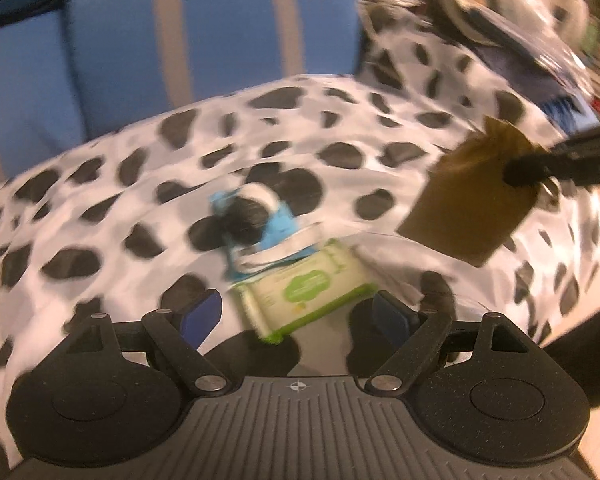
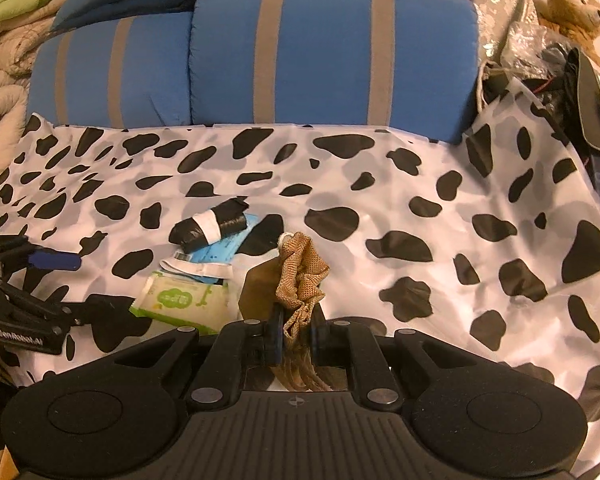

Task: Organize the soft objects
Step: 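Lift the pouch with the right gripper while left gripper moves to the green wipes pack, then close left gripper on the green wipes pack while right gripper holds the pouch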

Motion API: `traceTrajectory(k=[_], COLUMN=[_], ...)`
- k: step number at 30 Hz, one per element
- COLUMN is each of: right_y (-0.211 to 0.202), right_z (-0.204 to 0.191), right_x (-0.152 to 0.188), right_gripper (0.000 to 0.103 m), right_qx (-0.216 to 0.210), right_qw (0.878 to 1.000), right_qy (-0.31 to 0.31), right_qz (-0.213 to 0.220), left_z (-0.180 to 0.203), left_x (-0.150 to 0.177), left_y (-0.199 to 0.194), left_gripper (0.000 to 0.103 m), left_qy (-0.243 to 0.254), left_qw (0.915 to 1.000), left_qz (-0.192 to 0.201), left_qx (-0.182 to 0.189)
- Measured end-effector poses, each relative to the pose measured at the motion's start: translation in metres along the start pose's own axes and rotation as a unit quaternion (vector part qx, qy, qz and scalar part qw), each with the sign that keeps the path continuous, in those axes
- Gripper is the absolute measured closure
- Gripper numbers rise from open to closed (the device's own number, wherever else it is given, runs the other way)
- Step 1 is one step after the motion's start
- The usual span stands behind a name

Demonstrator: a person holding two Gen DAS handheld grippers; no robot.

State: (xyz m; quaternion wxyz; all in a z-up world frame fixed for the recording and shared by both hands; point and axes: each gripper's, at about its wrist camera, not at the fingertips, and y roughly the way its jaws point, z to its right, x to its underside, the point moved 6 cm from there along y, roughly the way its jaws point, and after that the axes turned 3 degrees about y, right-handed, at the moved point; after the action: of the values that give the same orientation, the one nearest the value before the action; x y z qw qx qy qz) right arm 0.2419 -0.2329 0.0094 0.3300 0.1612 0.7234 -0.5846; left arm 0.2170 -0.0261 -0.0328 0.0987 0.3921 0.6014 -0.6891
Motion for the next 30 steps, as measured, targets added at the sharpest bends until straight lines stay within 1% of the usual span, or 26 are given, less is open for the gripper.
traceTrajectory(k=[3,5,10,14,18,21,23,25,28,29,30], right_y=[0.000,0.001,0.002,0.004,0.006,0.007,0.008,0.009,0.009,0.009,0.008], right_z=[0.004,0.005,0.003,0.004,0.006,0.006,0.006,0.006,0.006,0.006,0.005], right_x=[0.001,0.003,0.003,0.003,0.004,0.003,0.003,0.003,0.003,0.003,0.003], right_gripper=[0.089,0.089,0.089,0.089,0.089,0.088,0.088,0.088,0.088,0.088,0.088], right_qx=[-0.001,-0.004,-0.011,-0.015,-0.018,-0.020,-0.021,-0.022,-0.022,-0.023,-0.024], right_qw=[1.000,1.000,1.000,1.000,0.999,0.999,0.999,0.999,0.999,0.999,0.999], right_qy=[0.006,0.009,0.010,0.014,0.017,0.018,0.018,0.017,0.019,0.020,0.021], right_qz=[-0.005,-0.009,-0.014,-0.018,-0.022,-0.023,-0.025,-0.026,-0.026,-0.026,-0.025], left_z=[0.010,0.014,0.016,0.015,0.010,0.004,0.001,0.001,0.005,0.005,0.004], left_x=[-0.004,-0.006,-0.010,-0.011,-0.009,-0.006,-0.005,-0.002,0.004,0.005,0.006], left_y=[0.015,0.024,0.048,0.068,0.085,0.097,0.098,0.099,0.095,0.093,0.093], left_gripper=[0.020,0.020,0.020,0.020,0.020,0.020,0.020,0.020,0.020,0.022,0.027], left_qy=[0.047,0.070,0.097,0.122,0.125,0.118,0.116,0.114,0.128,0.129,0.126], left_qw=[0.9988,0.9974,0.9943,0.9907,0.9874,0.9862,0.9855,0.9840,0.9800,0.9795,0.9797], left_qz=[0.002,0.003,-0.009,-0.025,-0.043,-0.059,-0.054,-0.064,-0.079,-0.081,-0.083], left_qx=[0.009,0.016,0.043,0.055,0.087,0.101,0.111,0.121,0.130,0.131,0.131])
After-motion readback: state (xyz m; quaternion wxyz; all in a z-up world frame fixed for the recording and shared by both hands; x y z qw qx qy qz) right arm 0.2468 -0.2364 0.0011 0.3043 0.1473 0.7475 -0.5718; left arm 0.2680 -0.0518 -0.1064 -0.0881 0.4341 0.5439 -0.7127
